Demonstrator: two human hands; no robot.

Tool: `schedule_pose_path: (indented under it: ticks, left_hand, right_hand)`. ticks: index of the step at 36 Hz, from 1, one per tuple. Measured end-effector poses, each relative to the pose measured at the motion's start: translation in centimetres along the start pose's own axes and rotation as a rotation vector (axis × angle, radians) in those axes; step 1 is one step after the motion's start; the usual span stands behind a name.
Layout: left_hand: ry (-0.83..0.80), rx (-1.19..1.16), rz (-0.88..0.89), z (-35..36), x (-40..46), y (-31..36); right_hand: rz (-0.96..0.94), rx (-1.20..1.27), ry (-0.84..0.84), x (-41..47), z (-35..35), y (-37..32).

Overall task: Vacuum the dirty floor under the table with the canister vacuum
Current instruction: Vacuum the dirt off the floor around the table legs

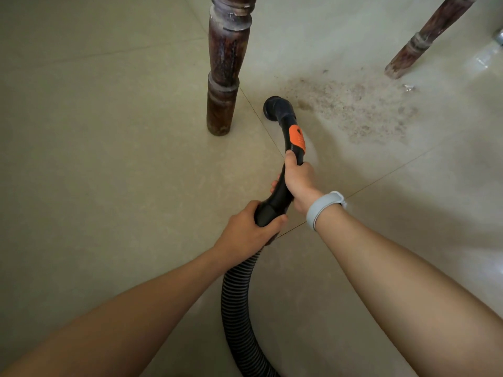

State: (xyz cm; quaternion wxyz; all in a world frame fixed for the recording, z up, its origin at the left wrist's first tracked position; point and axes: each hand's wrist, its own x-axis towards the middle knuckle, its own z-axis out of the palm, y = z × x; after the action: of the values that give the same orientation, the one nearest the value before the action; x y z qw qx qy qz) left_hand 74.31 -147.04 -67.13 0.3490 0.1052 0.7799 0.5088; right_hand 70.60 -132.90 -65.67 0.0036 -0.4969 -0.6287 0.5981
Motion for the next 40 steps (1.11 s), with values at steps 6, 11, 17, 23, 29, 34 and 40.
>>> schedule_pose_path:
  ticks: [6, 11, 17, 23, 29, 34, 40]
  left_hand:
    - [-0.019, -0.034, -0.010, 0.8, 1.6, 1.2]
    - [-0.050, 0.005, 0.003, 1.6, 1.7, 2.1]
    - [-0.136, 0.080, 0.016, 1.8, 0.7, 1.3]
    - [-0.136, 0.135, 0.018, 1.1, -1.4, -0.7]
    - [-0.027, -0.020, -0.001, 0.0, -2.6, -2.0]
    - [0.068, -0.141, -0.022, -0.7, -1.8, -1.7]
    - [0.098, -0.274, -0.055, -1.1, 2.0, 0.8]
  right_hand:
    - [-0.021, -0.087, 0.015, 1.7, -0.7, -1.5]
    - [0.012, -0.079, 0.010, 2.0, -2.2, -1.5]
    - [0.057, -0.012, 0.056, 1.4, -3.8, 1.0]
    - [0.062, 0.076, 0.023, -0.7, -3.0, 3.3]
    - [-0.020, -0.015, -0.082, -1.6, -0.1, 2.3]
    - [-0.067, -0.196, -0.151, -1.3, 2.3, -0.3]
    - [-0.161, -0.404, -0.084, 2.2, 4.1, -4.1]
